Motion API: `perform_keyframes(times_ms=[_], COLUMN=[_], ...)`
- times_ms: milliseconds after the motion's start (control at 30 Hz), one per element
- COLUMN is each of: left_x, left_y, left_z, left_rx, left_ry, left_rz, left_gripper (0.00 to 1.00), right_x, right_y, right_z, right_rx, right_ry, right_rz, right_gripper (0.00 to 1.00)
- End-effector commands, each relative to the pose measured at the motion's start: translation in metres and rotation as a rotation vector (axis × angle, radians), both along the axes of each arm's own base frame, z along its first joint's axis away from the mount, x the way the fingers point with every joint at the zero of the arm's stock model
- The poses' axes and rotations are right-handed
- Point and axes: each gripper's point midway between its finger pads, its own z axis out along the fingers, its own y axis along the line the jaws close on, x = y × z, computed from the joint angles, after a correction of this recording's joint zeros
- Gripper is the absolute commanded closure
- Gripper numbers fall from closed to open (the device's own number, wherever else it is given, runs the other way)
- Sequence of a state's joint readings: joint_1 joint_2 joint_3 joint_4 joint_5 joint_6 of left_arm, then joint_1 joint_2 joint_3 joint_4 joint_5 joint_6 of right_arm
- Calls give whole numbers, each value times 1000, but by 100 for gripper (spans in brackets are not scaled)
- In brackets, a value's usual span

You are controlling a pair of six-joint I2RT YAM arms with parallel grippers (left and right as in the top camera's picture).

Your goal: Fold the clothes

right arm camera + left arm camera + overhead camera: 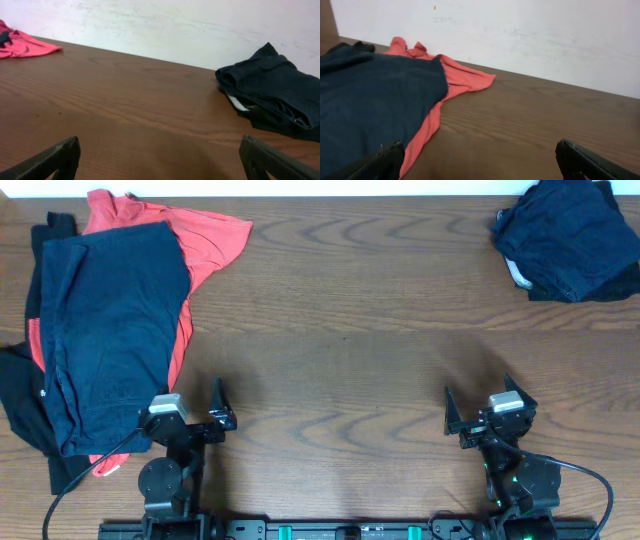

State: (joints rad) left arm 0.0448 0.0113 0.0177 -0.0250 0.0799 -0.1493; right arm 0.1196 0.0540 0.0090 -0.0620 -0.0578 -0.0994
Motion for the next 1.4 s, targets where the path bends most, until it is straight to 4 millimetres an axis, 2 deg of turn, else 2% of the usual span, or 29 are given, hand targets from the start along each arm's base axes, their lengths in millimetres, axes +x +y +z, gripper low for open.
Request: perform_keyframes(times_ms=[0, 100, 233, 633, 967, 1067, 1167, 1367], left_x=[-1, -2, -2, -2, -2, -2, -1, 7], left_y=[9, 17, 18, 17, 17, 17, 16, 16], left_z=[-17, -17, -17, -18, -22, -23, -16, 8], left_rx=[21, 27, 28, 27, 28, 26, 22, 22], left_ry=[55, 57, 59, 63, 78, 96, 112, 194], left_rz=[50, 95, 99, 98, 98, 97, 90, 89], left_gripper=[2, 2, 2, 2, 2, 2, 2, 2], right_x=[1, 1, 3, 8, 23, 31, 41, 71], right_y=[-4, -4, -9, 2, 5, 6, 11, 37], right_z=[1, 8, 22, 37, 47, 58, 74, 106], right_rx=[-12, -25, -21, -11, -15, -15, -13, -7], right_ry=[-11, -42, -100, -150, -118, -115, -124, -102], right_rz=[-16, -16, -46, 14, 19, 20, 43, 176], right_gripper=[1, 1, 1, 1, 1, 1, 1, 1])
